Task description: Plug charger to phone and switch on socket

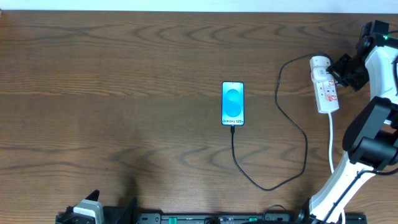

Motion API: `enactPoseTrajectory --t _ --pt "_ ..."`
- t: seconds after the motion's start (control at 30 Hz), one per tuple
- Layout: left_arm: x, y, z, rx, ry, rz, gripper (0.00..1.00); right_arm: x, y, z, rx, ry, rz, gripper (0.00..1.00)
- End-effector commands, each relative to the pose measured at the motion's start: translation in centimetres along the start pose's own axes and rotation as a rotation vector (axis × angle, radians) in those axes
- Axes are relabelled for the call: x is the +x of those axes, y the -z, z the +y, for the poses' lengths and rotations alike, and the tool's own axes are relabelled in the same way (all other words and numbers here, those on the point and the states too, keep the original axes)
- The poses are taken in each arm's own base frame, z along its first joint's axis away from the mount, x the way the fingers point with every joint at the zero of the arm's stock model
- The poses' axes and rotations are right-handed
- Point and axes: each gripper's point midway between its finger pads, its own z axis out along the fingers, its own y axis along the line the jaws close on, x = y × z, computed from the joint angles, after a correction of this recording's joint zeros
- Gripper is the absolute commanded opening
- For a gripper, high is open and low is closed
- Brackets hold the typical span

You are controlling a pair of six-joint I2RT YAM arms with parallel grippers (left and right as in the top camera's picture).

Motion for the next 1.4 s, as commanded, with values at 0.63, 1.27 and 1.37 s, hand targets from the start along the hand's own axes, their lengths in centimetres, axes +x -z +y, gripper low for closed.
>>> enactPoseTrajectory --t 0.63,1.27,1.37 --pt "-0.1 0.2 0.0 -0.001 -0.007 -0.014 0.88 -0.5 -2.0 0.5 -0.023 -0.08 -0.001 0.01" --pt "-0.1 0.2 0.0 -0.001 -0.007 -0.014 0.88 -0.7 -4.7 1.1 -0.044 -0.092 0.015 0.01" --pt "-0.1 0.2 0.0 -0.001 -0.007 -0.014 0.88 -0.6 -4.7 1.2 -0.048 -0.094 0.02 0.01"
